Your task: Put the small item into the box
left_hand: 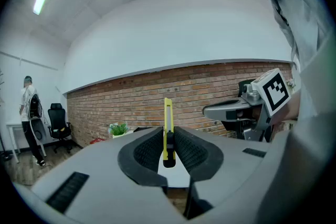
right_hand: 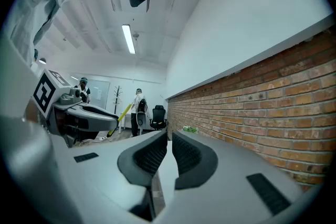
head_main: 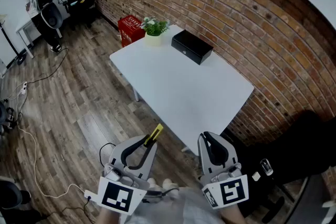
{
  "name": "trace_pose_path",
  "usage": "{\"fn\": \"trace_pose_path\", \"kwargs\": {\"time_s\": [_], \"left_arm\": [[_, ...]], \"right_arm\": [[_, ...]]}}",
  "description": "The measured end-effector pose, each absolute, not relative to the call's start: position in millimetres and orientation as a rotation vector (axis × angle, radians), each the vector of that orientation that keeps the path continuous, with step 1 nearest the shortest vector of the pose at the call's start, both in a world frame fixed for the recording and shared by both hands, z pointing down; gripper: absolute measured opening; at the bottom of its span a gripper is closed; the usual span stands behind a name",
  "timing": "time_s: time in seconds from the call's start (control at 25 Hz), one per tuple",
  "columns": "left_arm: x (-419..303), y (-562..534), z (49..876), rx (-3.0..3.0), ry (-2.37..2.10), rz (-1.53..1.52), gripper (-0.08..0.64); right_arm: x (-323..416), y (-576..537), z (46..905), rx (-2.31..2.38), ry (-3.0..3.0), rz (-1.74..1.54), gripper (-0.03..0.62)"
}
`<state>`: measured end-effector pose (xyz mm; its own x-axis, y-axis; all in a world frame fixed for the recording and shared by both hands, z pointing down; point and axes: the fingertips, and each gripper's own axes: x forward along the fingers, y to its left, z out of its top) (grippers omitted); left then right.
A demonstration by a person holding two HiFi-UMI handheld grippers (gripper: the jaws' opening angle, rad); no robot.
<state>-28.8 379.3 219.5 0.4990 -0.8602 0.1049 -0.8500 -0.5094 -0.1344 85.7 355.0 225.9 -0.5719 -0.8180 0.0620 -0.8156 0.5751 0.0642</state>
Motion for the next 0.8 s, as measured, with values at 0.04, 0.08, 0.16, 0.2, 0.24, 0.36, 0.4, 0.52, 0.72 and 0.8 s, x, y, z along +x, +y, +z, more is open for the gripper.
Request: {"fn": "trace_pose_path", "kwargs": {"time_s": [0.04,0.08,0.16,0.2,0.24,0.36,0.4,0.52,0.72,0.8], "left_arm": [[-29.3,379.1,219.1,-2.664,1.526,-0.236,0.067],[-29.5,378.8,218.9,-2.664,1.529,-0.232,0.067],[-29.4,378.0,219.0,-2.66,1.524,-0.236,0.067],[-29.3,377.5,219.5,-2.658,1.518,-0.243,0.067],[-29.5,377.0,219.9,-2.658,1.517,-0.246,0.067],[-32.4,375.8,220.6,-2.667,1.524,-0.239,0.067],[-33.2,375.4,220.6,-2.668,1.523,-0.236,0.067],[-34.7,374.5,220.5,-2.668,1.511,-0.24,0.067],[-38.4,371.4,219.4,-2.673,1.505,-0.235,0.067],[-39.5,371.1,219.7,-2.677,1.498,-0.233,0.067]], "right_arm": [[85.4,355.0,225.9,1.408,-2.712,-0.043,0.058],[85.2,354.9,226.0,1.408,-2.712,-0.043,0.058],[85.3,354.0,226.3,1.407,-2.712,-0.043,0.06],[85.4,353.4,226.5,1.407,-2.712,-0.043,0.06],[85.1,352.9,226.6,1.407,-2.712,-0.043,0.058],[81.7,352.0,226.4,1.406,-2.713,-0.041,0.06],[80.8,351.9,226.4,1.407,-2.712,-0.04,0.058],[79.4,351.2,226.6,1.411,-2.706,-0.041,0.058],[80.9,348.7,223.8,1.461,-2.708,-0.029,0.058],[81.5,348.8,221.9,1.479,-2.722,-0.022,0.06]]}}
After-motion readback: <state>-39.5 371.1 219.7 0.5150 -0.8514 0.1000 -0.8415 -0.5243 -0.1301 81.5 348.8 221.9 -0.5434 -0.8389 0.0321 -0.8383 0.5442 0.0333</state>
